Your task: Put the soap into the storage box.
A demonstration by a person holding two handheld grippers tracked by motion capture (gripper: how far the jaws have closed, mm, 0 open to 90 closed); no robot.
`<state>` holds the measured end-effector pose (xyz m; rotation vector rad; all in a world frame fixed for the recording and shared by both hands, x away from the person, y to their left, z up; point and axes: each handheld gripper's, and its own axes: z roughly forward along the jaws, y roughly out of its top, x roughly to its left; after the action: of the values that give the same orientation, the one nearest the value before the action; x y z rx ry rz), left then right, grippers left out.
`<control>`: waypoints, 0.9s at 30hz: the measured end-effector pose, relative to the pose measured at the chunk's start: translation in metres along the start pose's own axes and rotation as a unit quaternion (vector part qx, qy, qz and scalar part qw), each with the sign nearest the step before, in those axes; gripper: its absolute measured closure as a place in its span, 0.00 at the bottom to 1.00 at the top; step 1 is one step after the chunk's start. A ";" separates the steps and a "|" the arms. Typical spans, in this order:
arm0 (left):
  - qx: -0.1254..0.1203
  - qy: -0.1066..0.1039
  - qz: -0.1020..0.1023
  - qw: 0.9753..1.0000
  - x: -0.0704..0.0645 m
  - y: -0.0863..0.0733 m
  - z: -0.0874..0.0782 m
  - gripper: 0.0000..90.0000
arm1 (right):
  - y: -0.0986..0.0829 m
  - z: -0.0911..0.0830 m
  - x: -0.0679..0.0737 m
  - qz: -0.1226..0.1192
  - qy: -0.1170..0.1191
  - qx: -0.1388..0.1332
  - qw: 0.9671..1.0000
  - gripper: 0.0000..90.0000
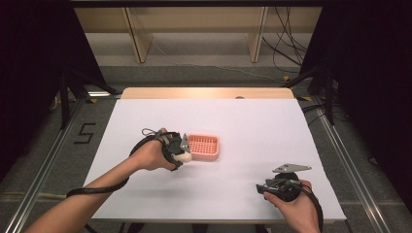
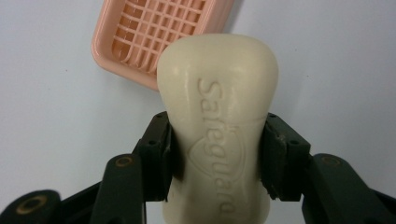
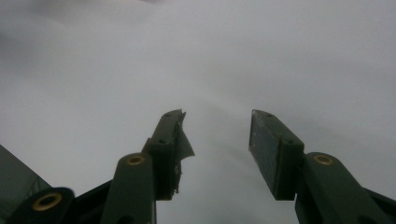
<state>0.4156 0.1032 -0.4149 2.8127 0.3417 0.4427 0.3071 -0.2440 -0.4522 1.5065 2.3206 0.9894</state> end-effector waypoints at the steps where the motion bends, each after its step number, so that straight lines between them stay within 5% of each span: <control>1: 0.000 0.000 0.002 1.000 0.000 0.001 0.000 0.55 | 0.000 -0.003 0.002 0.009 -0.005 0.013 1.000 0.61; 9: 0.000 -0.004 0.006 1.000 -0.001 0.007 0.003 0.55 | -0.001 -0.001 0.002 0.013 0.001 0.000 1.000 0.61; 10: 0.000 -0.002 0.007 1.000 -0.001 0.007 0.003 0.55 | 0.000 -0.004 0.000 0.009 0.022 0.019 1.000 0.61; 12: 0.001 -0.002 0.008 1.000 -0.001 0.007 0.004 0.55 | 0.000 -0.003 -0.001 0.007 0.029 0.016 0.999 0.61; 20: 0.001 -0.002 0.008 1.000 -0.001 0.011 0.005 0.55 | -0.001 -0.002 0.002 0.016 0.001 0.001 1.000 0.61; 21: 0.001 -0.002 0.009 1.000 -0.002 0.012 0.005 0.55 | 0.000 -0.005 -0.001 -0.006 -0.012 0.019 1.000 0.61; 25: -0.001 -0.002 0.011 1.000 -0.002 0.013 0.006 0.55 | -0.001 -0.001 0.001 0.010 -0.001 -0.002 1.000 0.61; 26: 0.000 -0.002 0.013 1.000 -0.002 0.014 0.007 0.55 | 0.000 -0.004 -0.001 0.011 0.026 0.018 0.999 0.61; 27: 0.000 -0.004 0.012 1.000 -0.002 0.014 0.007 0.55 | 0.000 -0.004 0.000 0.012 0.023 0.021 0.999 0.61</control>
<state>0.4191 0.0880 -0.4178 2.8212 0.3065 0.4378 0.3050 -0.2462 -0.4493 1.5467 2.3747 0.9981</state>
